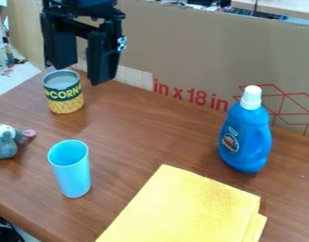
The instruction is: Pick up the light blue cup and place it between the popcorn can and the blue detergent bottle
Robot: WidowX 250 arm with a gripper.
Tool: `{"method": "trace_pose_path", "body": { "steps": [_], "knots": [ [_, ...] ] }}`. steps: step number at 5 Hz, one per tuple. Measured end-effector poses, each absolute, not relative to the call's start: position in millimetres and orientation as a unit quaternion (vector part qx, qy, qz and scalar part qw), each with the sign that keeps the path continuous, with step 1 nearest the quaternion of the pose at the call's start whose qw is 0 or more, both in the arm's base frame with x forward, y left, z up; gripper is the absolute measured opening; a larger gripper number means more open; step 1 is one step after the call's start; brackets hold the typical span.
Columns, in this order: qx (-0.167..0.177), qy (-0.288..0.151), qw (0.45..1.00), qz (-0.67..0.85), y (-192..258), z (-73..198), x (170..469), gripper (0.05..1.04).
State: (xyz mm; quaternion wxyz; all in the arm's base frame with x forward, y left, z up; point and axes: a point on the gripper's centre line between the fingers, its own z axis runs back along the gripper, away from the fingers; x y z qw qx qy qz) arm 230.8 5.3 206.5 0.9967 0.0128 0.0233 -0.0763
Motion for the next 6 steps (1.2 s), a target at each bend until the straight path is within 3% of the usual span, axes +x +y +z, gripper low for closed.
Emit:
{"method": "trace_pose_path", "body": {
  "steps": [2, 3, 6],
  "knots": [
    [0.024, 0.04, 0.996, -0.078, 9, 196, 229, 1.003],
    [0.026, 0.019, 0.995, -0.093, 9, 192, 216, 1.003],
    [0.019, 0.034, 0.995, -0.089, 22, 148, 212, 1.003]
  ]
}}
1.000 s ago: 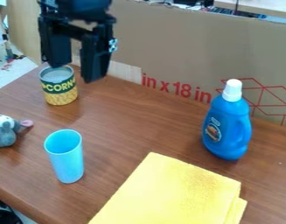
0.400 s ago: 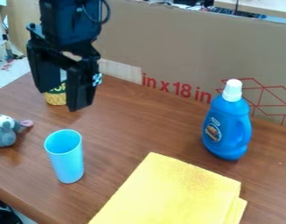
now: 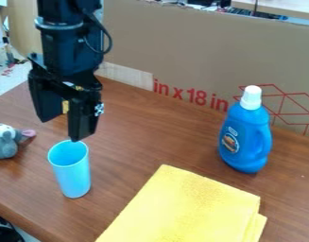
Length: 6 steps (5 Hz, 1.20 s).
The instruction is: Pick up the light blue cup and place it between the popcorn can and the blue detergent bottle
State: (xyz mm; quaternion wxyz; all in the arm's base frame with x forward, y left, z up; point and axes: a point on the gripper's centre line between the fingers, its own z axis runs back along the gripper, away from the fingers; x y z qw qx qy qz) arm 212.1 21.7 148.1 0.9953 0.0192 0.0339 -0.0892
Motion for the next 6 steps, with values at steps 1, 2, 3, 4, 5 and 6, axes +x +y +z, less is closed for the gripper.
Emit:
{"method": "trace_pose_path", "body": {
  "steps": [1, 2, 3, 4, 5, 6],
  "knots": [
    [0.005, 0.021, 0.996, -0.088, 27, 132, 218, 1.003],
    [-0.024, 0.019, 0.994, -0.101, 25, 114, 225, 1.003],
    [-0.03, 0.036, 0.993, -0.107, 24, 98, 225, 1.003],
    [-0.027, 0.033, 0.992, -0.116, 25, 85, 222, 1.003],
    [-0.018, 0.05, 0.993, -0.109, 29, 73, 223, 1.003],
    [-0.016, 0.059, 0.993, -0.102, 30, 68, 223, 0.945]
  ]
}}
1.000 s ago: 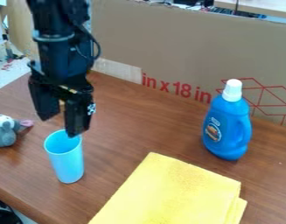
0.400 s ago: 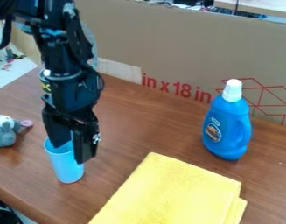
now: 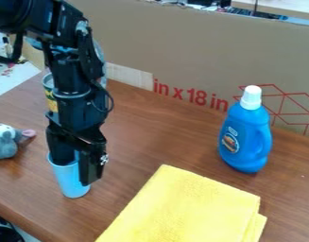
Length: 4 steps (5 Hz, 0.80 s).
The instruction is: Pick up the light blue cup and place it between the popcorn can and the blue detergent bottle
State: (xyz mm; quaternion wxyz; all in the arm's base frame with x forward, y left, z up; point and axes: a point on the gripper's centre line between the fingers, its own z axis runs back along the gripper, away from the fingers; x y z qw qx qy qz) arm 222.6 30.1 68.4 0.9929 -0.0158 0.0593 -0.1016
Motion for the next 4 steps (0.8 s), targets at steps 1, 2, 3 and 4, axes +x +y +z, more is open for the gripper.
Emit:
{"method": "trace_pose_path", "body": {
  "steps": [1, 2, 3, 4],
  "knots": [
    [-0.022, 0.073, 0.992, -0.102, 29, 60, 222, 0.66],
    [-0.038, 0.097, 0.99, -0.099, 34, 61, 219, 0.36],
    [-0.037, 0.103, 0.987, -0.121, 35, 69, 225, 0.157],
    [-0.004, 0.106, 0.978, -0.181, 17, 94, 244, 0.088]
  ]
}}
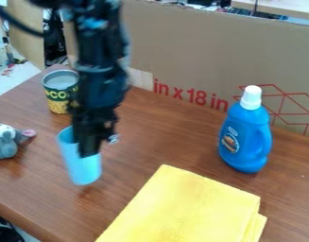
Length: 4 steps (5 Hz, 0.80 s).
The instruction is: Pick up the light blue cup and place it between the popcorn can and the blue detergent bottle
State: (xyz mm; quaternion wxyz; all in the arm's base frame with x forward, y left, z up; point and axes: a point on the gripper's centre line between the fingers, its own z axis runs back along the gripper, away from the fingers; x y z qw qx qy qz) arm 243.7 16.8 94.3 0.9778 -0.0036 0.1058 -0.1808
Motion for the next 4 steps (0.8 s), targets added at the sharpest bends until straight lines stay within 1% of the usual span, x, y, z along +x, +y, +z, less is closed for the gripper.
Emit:
{"method": "trace_pose_path", "body": {
  "steps": [1, 2, 3, 4],
  "knots": [
    [0.036, 0.061, 0.974, -0.214, 0, 140, 277, 0.086],
    [0.051, 0.014, 0.979, -0.199, -2, 162, 304, 0.086],
    [0.052, 0.003, 0.982, -0.183, 12, 156, 321, 0.086],
    [0.032, 0.018, 0.985, -0.168, 36, 129, 331, 0.086]
  ]
}}
